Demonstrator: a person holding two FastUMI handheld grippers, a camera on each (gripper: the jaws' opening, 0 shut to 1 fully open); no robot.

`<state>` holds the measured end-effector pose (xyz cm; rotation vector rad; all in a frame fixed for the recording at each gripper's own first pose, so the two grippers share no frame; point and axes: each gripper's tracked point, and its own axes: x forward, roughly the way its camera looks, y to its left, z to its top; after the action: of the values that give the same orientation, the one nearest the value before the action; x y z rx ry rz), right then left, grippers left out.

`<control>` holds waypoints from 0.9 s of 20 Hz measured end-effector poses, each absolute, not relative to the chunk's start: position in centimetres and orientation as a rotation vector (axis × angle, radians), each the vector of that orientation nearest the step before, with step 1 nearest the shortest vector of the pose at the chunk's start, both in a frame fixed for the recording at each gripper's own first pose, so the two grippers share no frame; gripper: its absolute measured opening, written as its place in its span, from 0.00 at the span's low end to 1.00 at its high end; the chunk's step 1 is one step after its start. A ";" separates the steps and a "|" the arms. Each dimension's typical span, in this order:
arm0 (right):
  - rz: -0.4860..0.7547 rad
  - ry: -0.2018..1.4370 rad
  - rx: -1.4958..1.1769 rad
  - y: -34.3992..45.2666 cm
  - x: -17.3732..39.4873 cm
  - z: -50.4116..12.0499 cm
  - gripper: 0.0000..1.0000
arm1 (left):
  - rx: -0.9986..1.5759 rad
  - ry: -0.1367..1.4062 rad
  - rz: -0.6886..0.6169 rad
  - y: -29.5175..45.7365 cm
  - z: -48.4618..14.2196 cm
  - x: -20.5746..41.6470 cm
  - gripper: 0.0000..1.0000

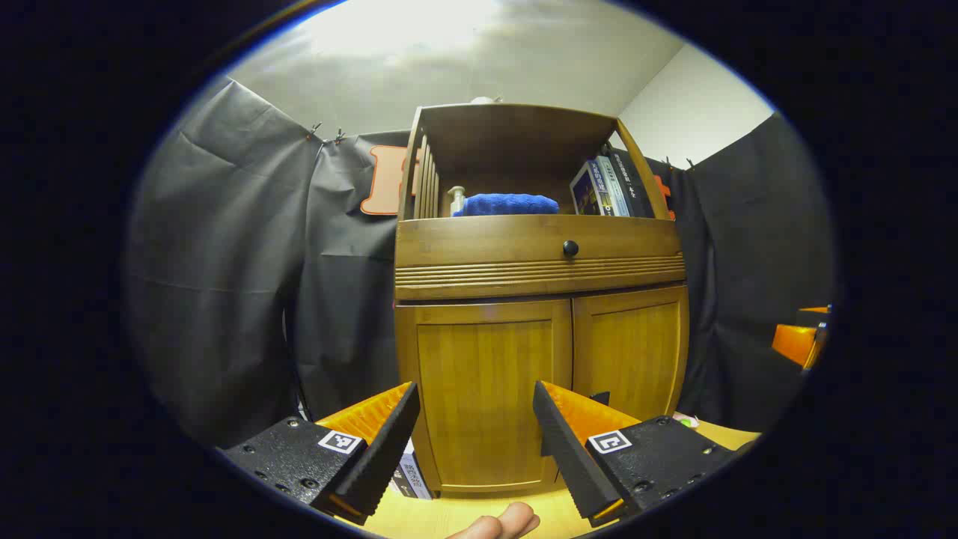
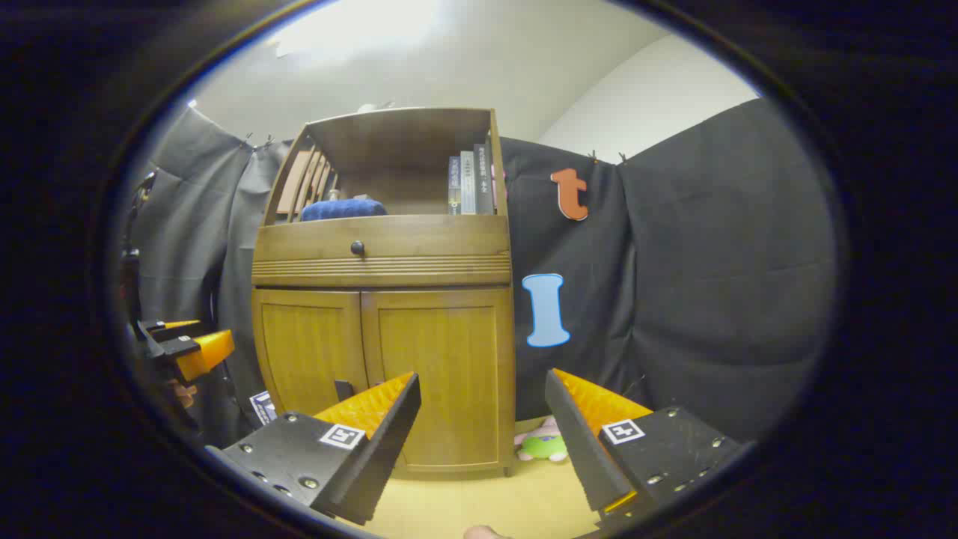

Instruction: Open the right door of the double-door shoe cabinet with the right hand, and open the left door with the left hand.

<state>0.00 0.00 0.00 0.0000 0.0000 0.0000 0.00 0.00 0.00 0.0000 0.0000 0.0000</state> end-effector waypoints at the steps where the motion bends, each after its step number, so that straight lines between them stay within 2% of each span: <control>1: -0.009 -0.006 -0.010 -0.1 -0.2 0.0 0.96 | -0.001 -0.010 0.016 0.1 0.2 0.0 0.90; 3: -0.020 -0.023 -0.030 -0.1 -0.3 0.1 0.96 | -0.002 -0.015 0.018 -0.4 0.2 0.6 0.89; 4: -0.017 -0.031 -0.033 0.1 -0.5 0.2 0.99 | -0.005 -0.007 0.006 -0.4 -0.2 0.2 0.90; 6: -0.006 -0.043 -0.042 0.0 -0.4 0.2 0.96 | -0.031 0.006 -0.003 -0.3 -0.8 0.1 0.91; 8: -0.016 -0.052 -0.056 -0.1 -0.5 0.5 0.99 | -0.047 0.007 -0.003 -0.5 -1.2 0.5 0.92; 10: -0.025 -0.072 -0.059 0.2 -0.4 0.7 0.99 | -0.042 0.018 -0.013 -1.4 -1.7 1.0 0.91; 11: -0.030 -0.078 -0.060 0.2 -0.4 0.7 0.96 | -0.042 0.018 -0.015 -1.7 -1.7 1.3 0.92; 17: -0.012 -0.054 -0.058 1.2 1.0 -0.8 0.96 | -0.045 0.013 -0.008 -1.2 -2.2 1.3 0.91; 18: 0.000 -0.047 -0.056 1.7 1.6 -1.3 0.99 | -0.047 0.017 -0.009 -1.0 -2.5 1.2 0.91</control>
<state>1.62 1.69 -1.34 -0.0560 -0.0466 -0.0002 1.19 -0.98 -2.46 -0.0474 0.0167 -0.0088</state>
